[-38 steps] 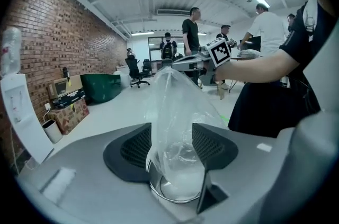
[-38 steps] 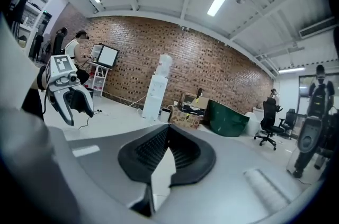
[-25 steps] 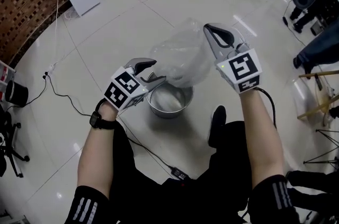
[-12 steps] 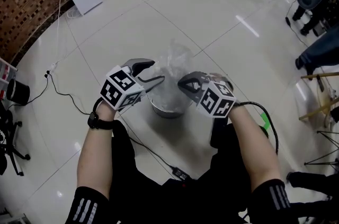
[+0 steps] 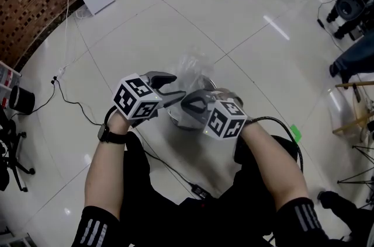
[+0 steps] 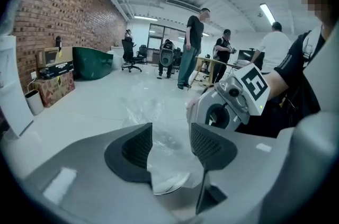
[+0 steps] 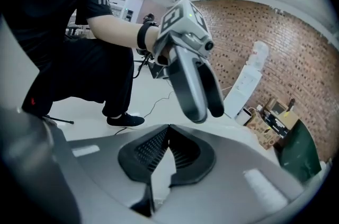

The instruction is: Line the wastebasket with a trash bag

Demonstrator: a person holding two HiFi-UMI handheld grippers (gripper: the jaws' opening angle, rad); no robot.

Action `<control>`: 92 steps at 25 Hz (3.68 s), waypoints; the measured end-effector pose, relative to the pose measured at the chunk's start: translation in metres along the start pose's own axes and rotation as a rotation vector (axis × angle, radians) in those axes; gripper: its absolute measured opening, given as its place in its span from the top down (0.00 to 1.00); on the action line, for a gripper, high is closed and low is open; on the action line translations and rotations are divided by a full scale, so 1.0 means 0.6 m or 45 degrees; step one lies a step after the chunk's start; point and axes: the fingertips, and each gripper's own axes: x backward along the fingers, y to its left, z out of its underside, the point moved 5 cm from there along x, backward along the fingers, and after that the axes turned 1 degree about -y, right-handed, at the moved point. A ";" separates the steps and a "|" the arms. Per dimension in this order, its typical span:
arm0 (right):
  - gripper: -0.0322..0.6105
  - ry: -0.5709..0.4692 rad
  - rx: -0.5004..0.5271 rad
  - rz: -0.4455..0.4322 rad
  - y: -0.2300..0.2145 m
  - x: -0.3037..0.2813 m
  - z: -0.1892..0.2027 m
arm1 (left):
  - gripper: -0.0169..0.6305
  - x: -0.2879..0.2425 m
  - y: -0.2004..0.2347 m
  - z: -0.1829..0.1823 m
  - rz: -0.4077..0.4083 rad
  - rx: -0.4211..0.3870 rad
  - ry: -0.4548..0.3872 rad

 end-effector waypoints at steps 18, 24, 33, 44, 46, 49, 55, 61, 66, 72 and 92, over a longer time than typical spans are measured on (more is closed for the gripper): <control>0.94 -0.026 0.073 -0.064 0.031 -0.012 -0.014 | 0.59 0.009 0.023 0.034 -0.026 0.149 0.111; 0.94 -0.034 0.109 -0.087 0.040 -0.021 -0.022 | 0.57 -0.003 0.030 0.050 -0.029 0.222 0.141; 0.89 -0.054 0.110 -0.141 0.052 -0.020 -0.023 | 0.98 -0.012 0.011 0.042 -0.045 0.062 0.199; 0.78 -0.149 -0.310 0.126 -0.102 0.072 0.063 | 0.98 0.080 0.058 0.040 -0.248 0.050 0.088; 0.77 -0.105 -0.444 0.218 -0.135 0.075 0.115 | 0.98 0.092 0.064 0.045 -0.282 0.053 0.076; 0.73 0.009 -0.623 0.307 -0.160 0.061 0.196 | 0.98 0.110 0.071 0.051 -0.309 0.060 0.063; 0.67 0.167 -0.910 0.282 -0.148 0.008 0.305 | 0.98 0.129 0.078 0.055 -0.334 0.078 0.052; 0.67 0.225 -0.961 0.245 -0.131 -0.044 0.337 | 0.98 0.140 0.086 0.061 -0.359 0.084 0.059; 0.70 0.257 -0.897 0.182 -0.116 -0.085 0.321 | 0.98 0.145 0.095 0.064 -0.353 0.092 0.064; 0.94 0.337 -0.807 0.249 -0.121 -0.055 0.299 | 0.98 0.135 0.098 0.057 -0.362 0.074 0.079; 0.94 0.453 -0.894 0.084 -0.082 0.212 0.188 | 0.98 0.132 0.059 -0.013 -0.281 0.022 -0.063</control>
